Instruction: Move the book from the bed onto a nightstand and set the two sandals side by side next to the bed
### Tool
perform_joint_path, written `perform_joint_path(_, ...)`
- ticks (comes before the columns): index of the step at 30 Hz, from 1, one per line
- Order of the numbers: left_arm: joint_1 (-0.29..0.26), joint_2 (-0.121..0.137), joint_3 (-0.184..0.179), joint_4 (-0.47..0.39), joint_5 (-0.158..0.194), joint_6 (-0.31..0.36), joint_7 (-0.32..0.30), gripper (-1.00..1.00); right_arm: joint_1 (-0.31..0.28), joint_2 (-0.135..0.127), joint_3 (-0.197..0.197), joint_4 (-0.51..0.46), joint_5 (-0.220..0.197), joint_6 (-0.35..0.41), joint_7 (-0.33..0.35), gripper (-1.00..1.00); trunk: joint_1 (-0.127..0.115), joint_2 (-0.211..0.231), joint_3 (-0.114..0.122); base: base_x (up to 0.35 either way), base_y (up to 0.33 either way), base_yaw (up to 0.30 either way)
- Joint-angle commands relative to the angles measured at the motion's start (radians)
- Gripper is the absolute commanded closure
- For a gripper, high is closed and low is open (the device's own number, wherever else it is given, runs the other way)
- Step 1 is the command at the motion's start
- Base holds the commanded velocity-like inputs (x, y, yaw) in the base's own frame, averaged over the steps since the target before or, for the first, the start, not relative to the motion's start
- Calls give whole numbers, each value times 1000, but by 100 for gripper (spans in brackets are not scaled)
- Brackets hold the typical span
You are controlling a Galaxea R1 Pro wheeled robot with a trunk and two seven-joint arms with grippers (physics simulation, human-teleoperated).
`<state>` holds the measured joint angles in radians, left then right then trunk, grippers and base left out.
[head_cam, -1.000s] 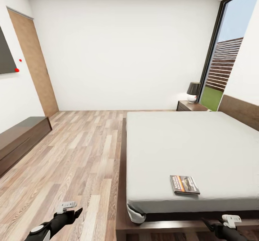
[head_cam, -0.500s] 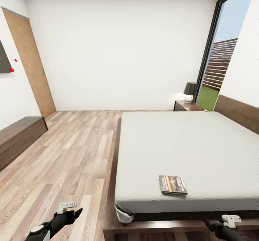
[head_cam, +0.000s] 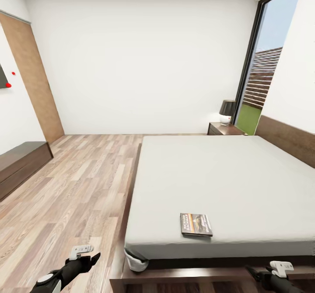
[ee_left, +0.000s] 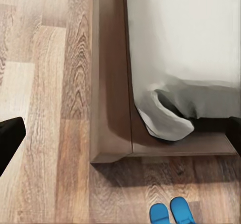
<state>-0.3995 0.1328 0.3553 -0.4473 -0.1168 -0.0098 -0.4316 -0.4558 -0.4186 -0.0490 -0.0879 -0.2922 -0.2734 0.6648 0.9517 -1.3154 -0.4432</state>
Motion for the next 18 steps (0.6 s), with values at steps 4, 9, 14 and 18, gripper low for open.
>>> perform_joint_path(4, -1, -1, 8, -1, -10, -1, -7, -100, -1, 0, -5, 2, -1, -1, 6, -100, 0, -1, -1, 0, -266, 0)
perform_joint_path(9, -1, -1, 8, -1, -11, -1, -7, -100, -1, 0, -5, 2, -1, -1, 6, -100, 0, -1, -1, 0, -266, 0)
perform_joint_path(14, -1, -1, 8, -1, -11, -1, -7, -100, -1, 0, -5, 2, -1, -1, 6, -100, 0, -1, -1, 0, -266, 0)
perform_joint_path(18, -1, -1, 8, -1, -11, -1, -7, -100, -1, 0, -5, 2, -1, -1, 6, -100, 0, -1, -1, 0, -266, 0)
